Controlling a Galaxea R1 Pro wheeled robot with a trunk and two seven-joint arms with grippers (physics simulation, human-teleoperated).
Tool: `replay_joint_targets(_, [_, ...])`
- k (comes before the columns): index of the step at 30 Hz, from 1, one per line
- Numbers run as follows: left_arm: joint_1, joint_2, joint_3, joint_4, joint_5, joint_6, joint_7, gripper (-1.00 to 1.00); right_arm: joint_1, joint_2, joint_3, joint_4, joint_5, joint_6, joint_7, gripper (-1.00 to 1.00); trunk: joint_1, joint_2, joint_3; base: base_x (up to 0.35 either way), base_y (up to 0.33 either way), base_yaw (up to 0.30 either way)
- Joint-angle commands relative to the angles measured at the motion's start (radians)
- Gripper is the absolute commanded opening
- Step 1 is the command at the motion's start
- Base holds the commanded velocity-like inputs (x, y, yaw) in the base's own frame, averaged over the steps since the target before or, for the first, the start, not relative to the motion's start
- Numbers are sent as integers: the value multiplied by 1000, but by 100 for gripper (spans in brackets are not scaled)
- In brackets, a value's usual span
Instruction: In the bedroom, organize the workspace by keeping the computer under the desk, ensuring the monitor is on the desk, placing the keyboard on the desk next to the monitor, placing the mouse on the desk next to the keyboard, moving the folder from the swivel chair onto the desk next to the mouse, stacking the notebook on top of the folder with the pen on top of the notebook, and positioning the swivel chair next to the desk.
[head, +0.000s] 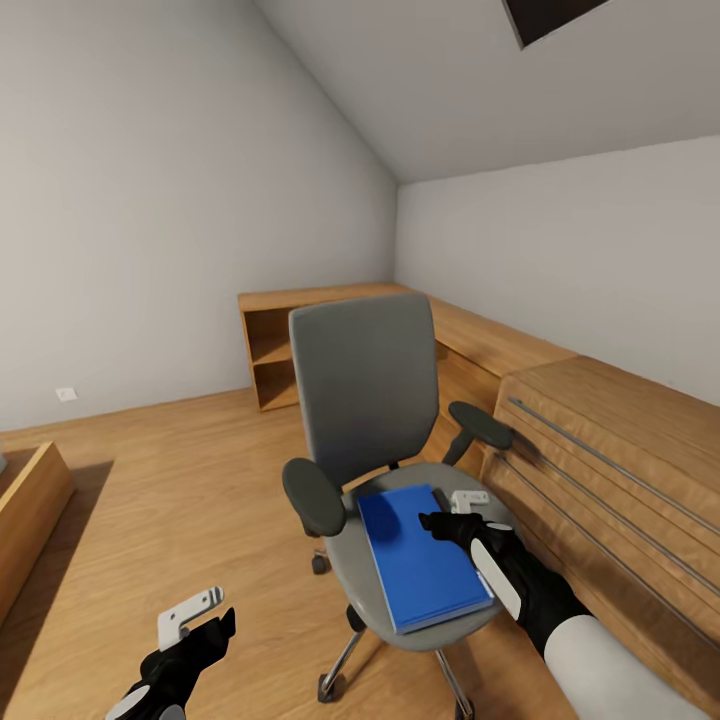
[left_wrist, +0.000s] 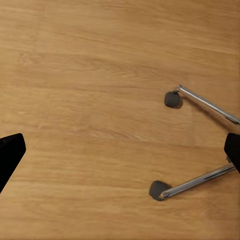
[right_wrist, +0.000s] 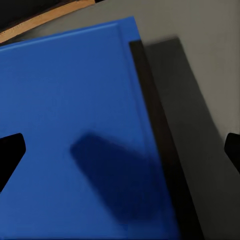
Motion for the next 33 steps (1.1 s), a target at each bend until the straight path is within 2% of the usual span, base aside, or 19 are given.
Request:
replay_joint_targets(1, [0, -1, 0, -2, 10, 2, 6, 100, -1, -1, 5, -2, -6, 4, -5, 100, 4, -8, -4, 0, 0, 0])
replay_joint_targets(9, [0, -1, -1, -2, 10, 2, 6, 100, -1, -1, 5, -2, -6, 4, -5, 100, 4, -8, -4, 0, 0, 0])
replay_joint_targets(12, [0, -1, 0, -2, 10, 2, 6, 100, -1, -1, 5, -2, -6, 5, -5, 100, 15, -29, -13, 0, 0, 0])
replay_joint_targets(22, [0, -1, -1, -2, 10, 2, 6, 100, -1, -1, 5, -1, -6, 5, -5, 100, 15, -29, -13, 0, 0, 0])
replay_joint_targets(27, [0, -1, -1, -2, 10, 2, 6, 100, -1, 0, 5, 0, -5, 5, -5, 100, 35, -64, -29, 0, 0, 0])
replay_joint_targets(33, [0, -1, -1, -2, 10, 2, 5, 100, -1, 1, 5, 0, -5, 5, -5, 100, 35, -64, -29, 0, 0, 0])
